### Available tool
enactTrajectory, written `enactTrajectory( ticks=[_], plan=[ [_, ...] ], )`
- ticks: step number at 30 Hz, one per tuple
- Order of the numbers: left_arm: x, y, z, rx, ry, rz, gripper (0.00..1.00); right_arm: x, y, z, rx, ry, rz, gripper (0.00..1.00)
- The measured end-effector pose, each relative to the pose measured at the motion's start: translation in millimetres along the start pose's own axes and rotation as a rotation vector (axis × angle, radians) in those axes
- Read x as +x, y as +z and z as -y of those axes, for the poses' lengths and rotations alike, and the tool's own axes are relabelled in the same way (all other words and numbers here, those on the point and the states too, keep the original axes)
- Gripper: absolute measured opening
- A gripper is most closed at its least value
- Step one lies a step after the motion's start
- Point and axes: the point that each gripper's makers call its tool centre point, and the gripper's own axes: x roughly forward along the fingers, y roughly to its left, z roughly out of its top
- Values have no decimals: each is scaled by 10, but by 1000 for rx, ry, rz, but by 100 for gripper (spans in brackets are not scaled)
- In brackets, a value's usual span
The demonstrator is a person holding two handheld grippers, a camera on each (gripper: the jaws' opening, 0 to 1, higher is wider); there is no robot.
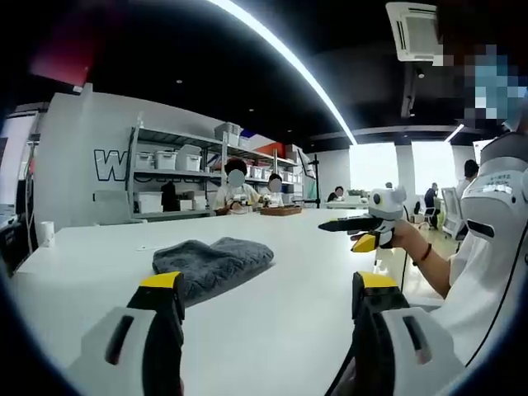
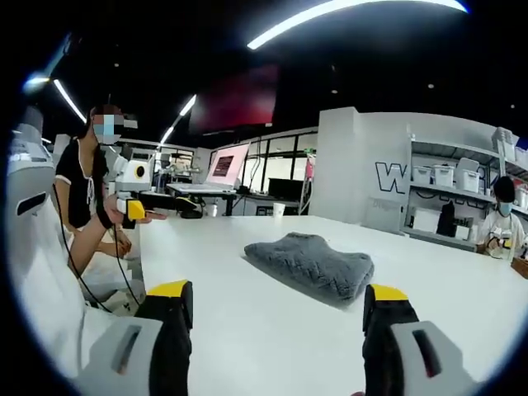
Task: Open the folded towel by lifting each exposed corner and separating the folded layers until the towel lies flat within the target outline without major curled edges
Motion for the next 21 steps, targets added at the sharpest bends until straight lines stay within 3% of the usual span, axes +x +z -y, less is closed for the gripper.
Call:
enactTrajectory(
  ticks=[21],
  plan=[
    [3, 11, 16, -2, -4, 4, 82, 14, -8, -30, -2, 7, -2, 82]
  ],
)
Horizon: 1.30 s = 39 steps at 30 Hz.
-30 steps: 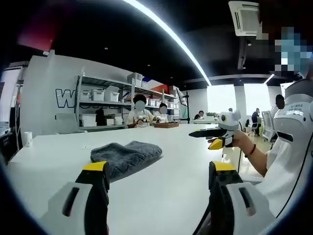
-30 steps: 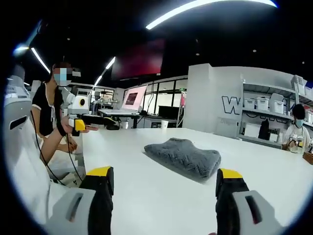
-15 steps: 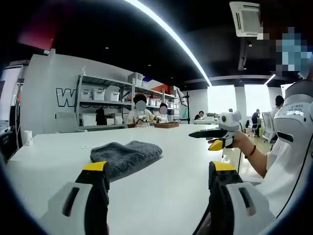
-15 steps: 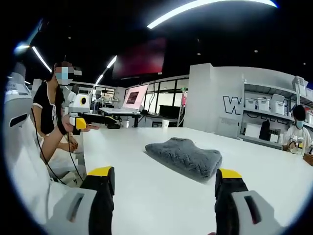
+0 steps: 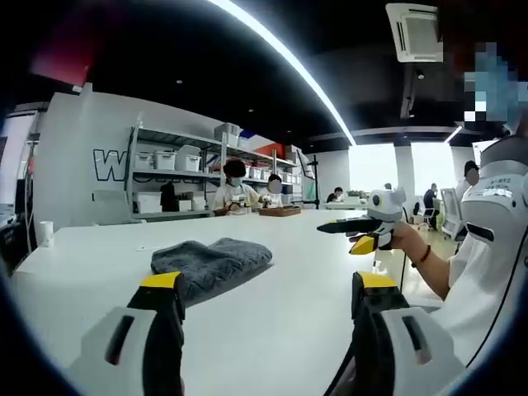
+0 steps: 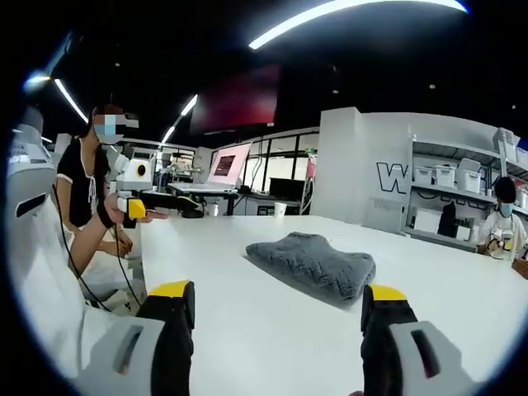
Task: Open the folded towel by lifting each exposed corner and separating the folded layers until the towel lies flat within the target outline without major curled edges
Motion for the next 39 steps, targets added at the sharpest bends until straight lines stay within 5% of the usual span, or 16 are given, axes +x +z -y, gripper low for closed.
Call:
enactTrajectory(
  ticks=[39],
  plan=[
    [33, 6, 12, -21, -22, 14, 81, 36, 56, -17, 4, 13, 24, 80]
  ],
)
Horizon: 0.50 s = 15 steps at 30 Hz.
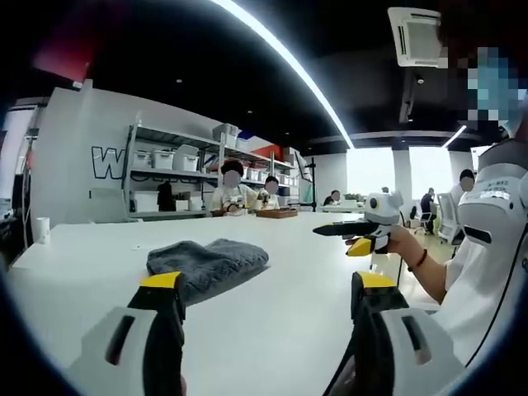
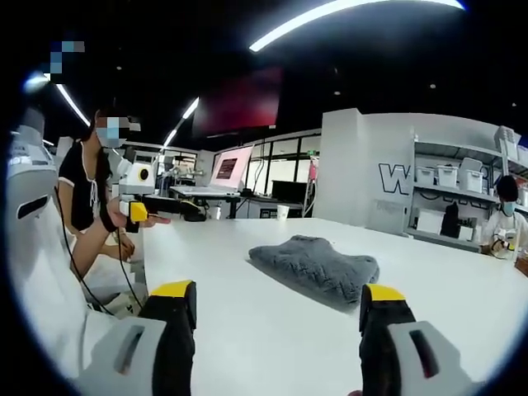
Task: Open the folded towel by lifting each exposed corner and separating the folded layers until the towel lies flat within the target outline without major curled edges
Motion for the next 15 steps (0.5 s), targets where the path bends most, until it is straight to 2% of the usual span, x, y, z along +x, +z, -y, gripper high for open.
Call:
enactTrajectory(
  ticks=[5, 9, 11, 15],
  plan=[
    [30, -20, 15, -28, -17, -4, 80, 22, 35, -15, -22, 18, 8, 80],
    [45, 9, 6, -21, -18, 25, 78, 53, 76, -4, -31, 27, 10, 79],
    [56, -10, 19, -43, -30, 16, 79, 66, 83, -10, -33, 32, 12, 79],
    [140, -66, -8, -38, -13, -4, 78, 108, 71, 2, -33, 39, 11, 79]
  ],
)
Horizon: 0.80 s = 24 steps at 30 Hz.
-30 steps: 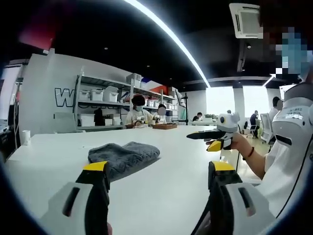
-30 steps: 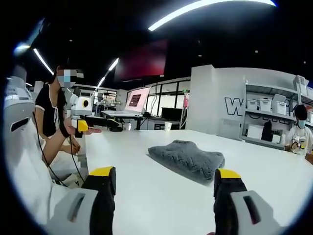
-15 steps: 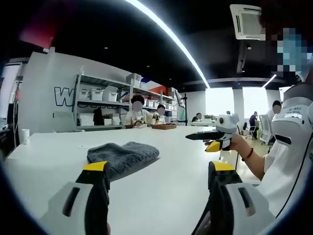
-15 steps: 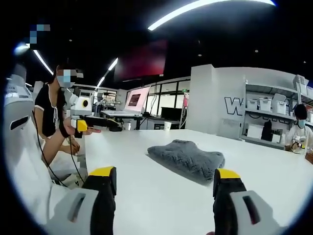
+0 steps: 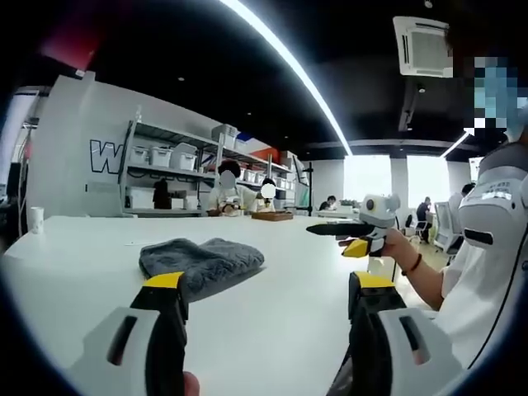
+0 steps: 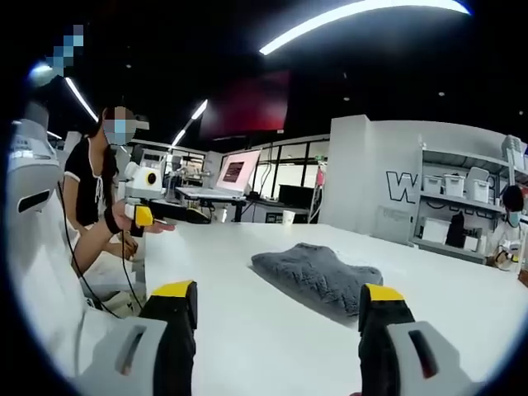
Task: Open the folded towel by lifting each exposed corner and separating the folded layers until the towel lies flat within the target outline without major curled edges
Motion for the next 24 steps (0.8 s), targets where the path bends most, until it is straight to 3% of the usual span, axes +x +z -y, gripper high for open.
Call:
enactTrajectory(
  ticks=[5, 13, 24],
  plan=[
    [56, -41, 39, -17, -44, -17, 80, 19, 8, 26, 4, 2, -1, 79],
    [127, -41, -7, -12, -55, -39, 80, 24, 107, 77, -13, -3, 18, 79],
    [184, -32, -172, -2, -37, -40, 80, 133, 78, 80, -8, -1, 8, 77]
  ],
)
